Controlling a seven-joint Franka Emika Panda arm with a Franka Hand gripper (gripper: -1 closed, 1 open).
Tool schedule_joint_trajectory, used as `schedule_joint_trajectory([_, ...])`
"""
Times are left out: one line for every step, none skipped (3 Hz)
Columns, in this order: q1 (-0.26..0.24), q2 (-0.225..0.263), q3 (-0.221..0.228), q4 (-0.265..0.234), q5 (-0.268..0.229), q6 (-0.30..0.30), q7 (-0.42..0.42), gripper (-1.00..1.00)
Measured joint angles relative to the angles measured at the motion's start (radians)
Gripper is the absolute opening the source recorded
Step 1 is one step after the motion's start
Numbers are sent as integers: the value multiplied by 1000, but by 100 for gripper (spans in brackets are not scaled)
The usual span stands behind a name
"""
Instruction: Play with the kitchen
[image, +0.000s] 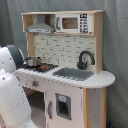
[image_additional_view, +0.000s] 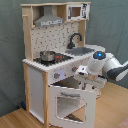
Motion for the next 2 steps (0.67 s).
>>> schedule_joint_trajectory([2, -66, 0, 30, 0, -84, 1, 100])
schedule_joint_trajectory([9, -140, -2, 54, 0, -178, 1, 100])
